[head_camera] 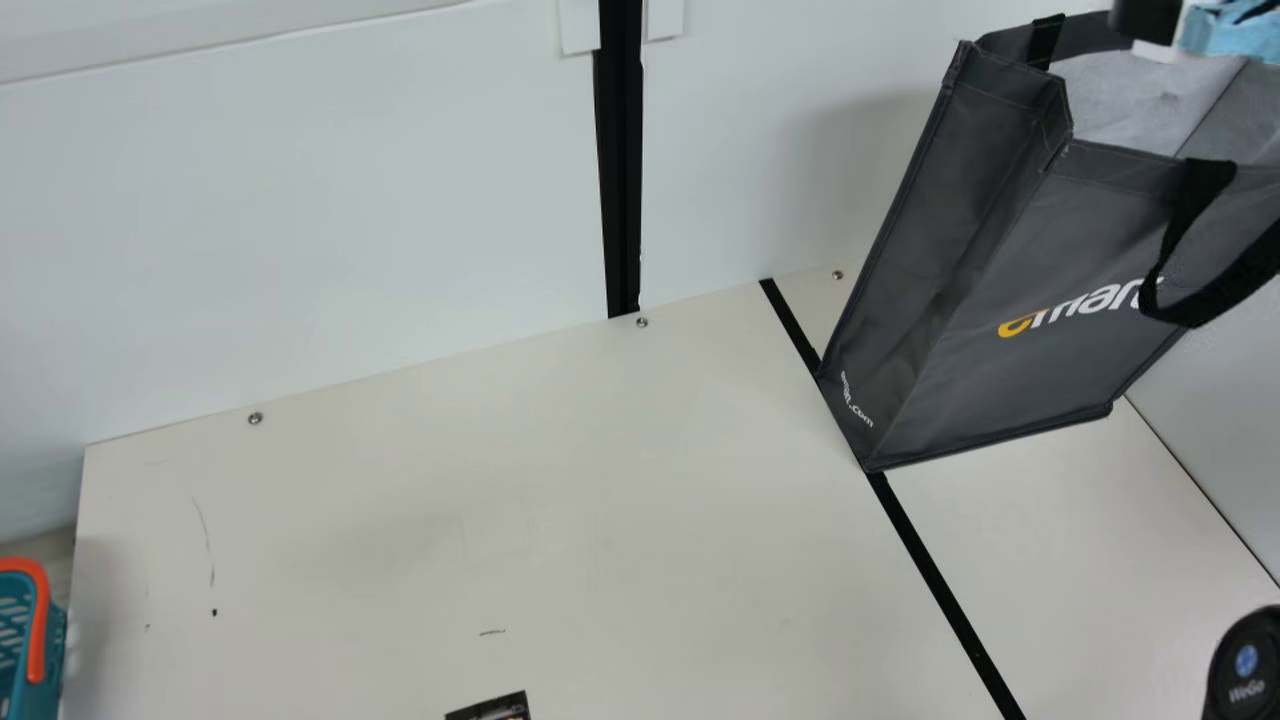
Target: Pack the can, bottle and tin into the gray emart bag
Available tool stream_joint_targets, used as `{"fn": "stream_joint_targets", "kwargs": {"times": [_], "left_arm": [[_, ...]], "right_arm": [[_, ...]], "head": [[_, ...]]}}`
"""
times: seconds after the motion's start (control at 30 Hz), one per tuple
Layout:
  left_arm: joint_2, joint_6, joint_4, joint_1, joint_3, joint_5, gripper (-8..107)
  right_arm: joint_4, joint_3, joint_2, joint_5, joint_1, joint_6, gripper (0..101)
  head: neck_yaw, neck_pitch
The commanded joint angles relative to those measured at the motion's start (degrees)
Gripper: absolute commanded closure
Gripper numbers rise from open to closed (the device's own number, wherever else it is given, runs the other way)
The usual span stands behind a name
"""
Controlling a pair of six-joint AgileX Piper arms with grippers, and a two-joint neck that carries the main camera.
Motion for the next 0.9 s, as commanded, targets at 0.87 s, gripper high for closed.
{"fn": "stream_joint_targets", "kwargs": {"times": [0.87], "left_arm": [[0.0,0.0,0.0,0.0,0.0,0.0,9]], "right_arm": [[-3.69,29.82,-16.92,-8.45,18.39,-0.88,10]], "head": [[-0.05,-1.3]]}}
